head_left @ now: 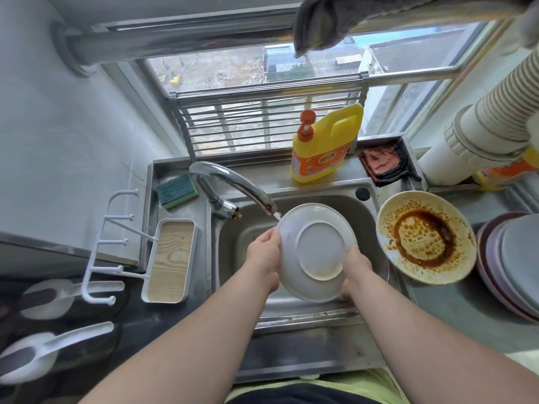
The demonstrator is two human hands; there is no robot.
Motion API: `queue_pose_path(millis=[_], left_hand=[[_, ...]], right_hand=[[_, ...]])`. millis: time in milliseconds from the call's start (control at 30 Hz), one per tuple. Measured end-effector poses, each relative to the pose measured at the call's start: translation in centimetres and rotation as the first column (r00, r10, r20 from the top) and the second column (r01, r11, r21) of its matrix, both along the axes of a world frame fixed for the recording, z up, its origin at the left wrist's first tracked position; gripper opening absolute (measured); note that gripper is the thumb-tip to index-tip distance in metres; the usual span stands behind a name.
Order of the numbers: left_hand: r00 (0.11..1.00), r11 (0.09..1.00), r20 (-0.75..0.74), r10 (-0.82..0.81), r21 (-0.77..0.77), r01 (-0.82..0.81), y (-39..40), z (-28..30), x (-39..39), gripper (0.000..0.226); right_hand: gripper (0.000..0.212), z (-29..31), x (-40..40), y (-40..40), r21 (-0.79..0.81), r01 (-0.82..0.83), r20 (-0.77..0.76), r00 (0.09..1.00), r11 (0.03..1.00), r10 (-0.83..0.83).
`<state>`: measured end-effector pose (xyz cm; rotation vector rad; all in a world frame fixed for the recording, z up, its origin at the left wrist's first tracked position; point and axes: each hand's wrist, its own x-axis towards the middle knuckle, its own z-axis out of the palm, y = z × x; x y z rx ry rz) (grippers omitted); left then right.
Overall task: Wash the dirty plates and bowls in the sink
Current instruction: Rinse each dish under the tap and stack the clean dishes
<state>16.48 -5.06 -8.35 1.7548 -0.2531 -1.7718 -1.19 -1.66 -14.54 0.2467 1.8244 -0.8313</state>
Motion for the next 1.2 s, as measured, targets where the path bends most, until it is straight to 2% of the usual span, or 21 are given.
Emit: queue_pose_path(millis=[100, 200, 267, 367, 433, 500, 600, 700, 833, 1033, 1200], left_hand=[[1.000, 0.999, 0.003, -0.014, 0.040, 0.014, 0.0, 0.0, 0.1, 0.017], [0.999, 0.997, 0.031, -0.043, 0.071, 0.041, 0.3, 0.0, 0.3, 0.014], [0.996, 0.994, 0.054, -0.070, 0.083, 0.066, 0.6, 0.1, 0.4, 0.013], [0.991, 0.988, 0.074, -0.108, 0.117, 0.099, 1.2, 0.3, 0.6, 0.020], [0.988, 0.980, 0.079, -0.136, 0.159, 0.122, 1.6, 0.4, 0.8, 0.027], [0.983, 0.965, 0.071, -0.170, 0.214, 0.152, 2.1, 0.3, 1.1, 0.027], [0.967, 0.939, 0.090, -0.238, 0.276, 0.206, 2.7, 0.2, 1.8, 0.024], [0.959, 0.925, 0.119, -0.258, 0.316, 0.210, 3.0, -0.3, 2.8, 0.026], [0.973, 0.926, 0.132, -0.191, 0.352, 0.134, 3.4, -1.2, 4.4, 0.026], [0.973, 0.942, 0.223, -0.063, 0.335, -0.015, 3.5, -3.2, 7.1, 0.042], [0.945, 0.972, 0.328, -0.003, 0.223, -0.074, 3.1, -4.4, 8.6, 0.045]], right_hand=[[0.045, 1.5, 0.6, 0.3, 0.048, 0.006, 0.007, 1.000, 0.999, -0.006], [0.050, 0.5, 0.1, 0.7, 0.071, -0.039, -0.008, 0.999, 0.997, 0.039], [0.056, -2.3, -1.2, 0.9, 0.087, -0.084, -0.025, 0.996, 0.993, 0.087], [0.055, -3.4, -1.9, 1.1, 0.132, -0.073, -0.008, 0.997, 0.989, 0.074], [0.054, -0.5, -1.2, 1.0, 0.144, -0.093, -0.009, 0.995, 0.985, 0.095], [0.053, -0.3, -1.1, 1.0, 0.167, -0.122, -0.009, 0.992, 0.978, 0.125], [0.067, -0.6, -1.1, 0.7, 0.182, -0.161, -0.025, 0.986, 0.970, 0.168], [0.054, 0.1, -0.2, 0.1, 0.141, -0.236, -0.131, 0.958, 0.962, 0.254], [0.032, 1.8, 1.4, -0.1, 0.090, -0.470, -0.281, 0.834, 0.878, 0.475], [0.040, 3.8, 3.7, -1.5, 0.110, -0.745, -0.474, 0.542, 0.658, 0.694], [0.038, 5.1, 5.5, -3.0, 0.138, -0.812, -0.558, 0.410, 0.567, 0.722]])
